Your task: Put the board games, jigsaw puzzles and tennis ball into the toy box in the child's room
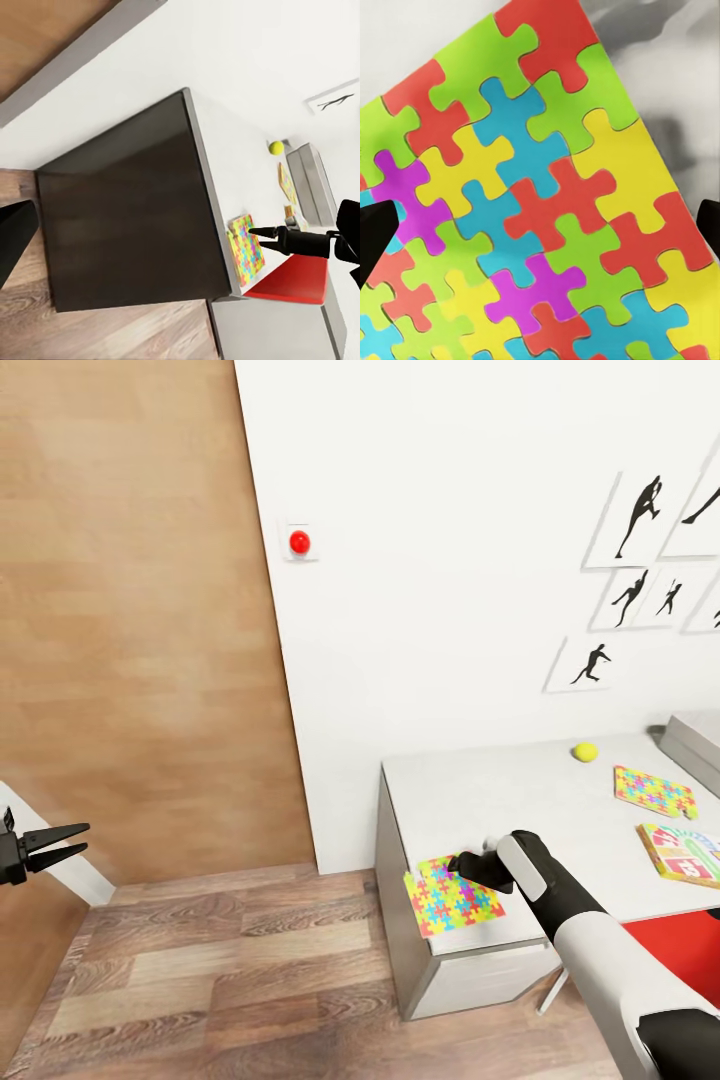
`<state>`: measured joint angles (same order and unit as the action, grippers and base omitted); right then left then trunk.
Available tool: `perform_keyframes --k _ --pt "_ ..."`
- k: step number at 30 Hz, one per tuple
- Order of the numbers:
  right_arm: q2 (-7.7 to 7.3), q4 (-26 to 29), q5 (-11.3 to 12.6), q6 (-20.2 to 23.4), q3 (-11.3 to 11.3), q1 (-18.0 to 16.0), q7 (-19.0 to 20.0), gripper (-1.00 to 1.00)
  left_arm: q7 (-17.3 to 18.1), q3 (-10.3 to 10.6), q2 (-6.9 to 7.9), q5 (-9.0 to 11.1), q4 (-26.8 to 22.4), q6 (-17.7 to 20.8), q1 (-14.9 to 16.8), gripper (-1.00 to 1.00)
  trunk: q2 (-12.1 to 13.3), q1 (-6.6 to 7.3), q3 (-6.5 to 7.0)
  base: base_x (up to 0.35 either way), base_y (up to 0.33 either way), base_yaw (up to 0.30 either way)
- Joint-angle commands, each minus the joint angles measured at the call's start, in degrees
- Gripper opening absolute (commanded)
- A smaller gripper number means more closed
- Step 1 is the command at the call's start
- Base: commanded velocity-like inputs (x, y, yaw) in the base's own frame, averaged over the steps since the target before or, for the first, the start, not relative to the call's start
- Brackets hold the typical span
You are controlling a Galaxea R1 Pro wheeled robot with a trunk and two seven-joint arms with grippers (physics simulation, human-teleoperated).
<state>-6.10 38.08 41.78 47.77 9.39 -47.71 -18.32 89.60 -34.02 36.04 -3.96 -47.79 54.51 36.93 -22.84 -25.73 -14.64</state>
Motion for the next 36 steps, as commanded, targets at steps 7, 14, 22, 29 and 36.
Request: perform_keyframes --k 7,14,22,29,36 --pt "-0.05 -2.49 1.63 -0.05 0.37 -0.01 -0.4 1.0 0.4 -0.08 -0.01 -0.44 -0.02 0.6 0.08 1.0 -0.08 -0.05 -0.12 0.0 0.084 0.0" --pt "-0.05 -2.49 1.63 -0.05 0.35 0.0 -0.4 1.0 0.4 -0.08 -0.03 -0.44 -0.02 0.6 0.07 1.0 -0.08 -0.05 -0.12 0.0 0.098 0.0" --pt "-0.05 -2.49 1.62 -0.09 0.32 0.04 -0.4 1.0 0.4 -0.08 -0.01 -0.44 -0.02 0.6 0.08 1.0 -0.08 -0.05 -0.03 0.0 0.018 0.0" --pt "-0.05 -2.47 1.52 -0.14 0.29 0.16 -0.4 1.0 0.4 -0.08 -0.04 -0.44 -0.02 0.6 0.07 1.0 -0.08 -0.05 0.53 0.0 0.0 0.0" --pt "-0.05 -2.01 1.46 -0.14 0.45 0.17 -0.4 1.0 0.4 -0.08 -0.01 -0.44 -0.02 0.6 0.07 1.0 -0.08 -0.05 1.17 0.0 0.0 0.0"
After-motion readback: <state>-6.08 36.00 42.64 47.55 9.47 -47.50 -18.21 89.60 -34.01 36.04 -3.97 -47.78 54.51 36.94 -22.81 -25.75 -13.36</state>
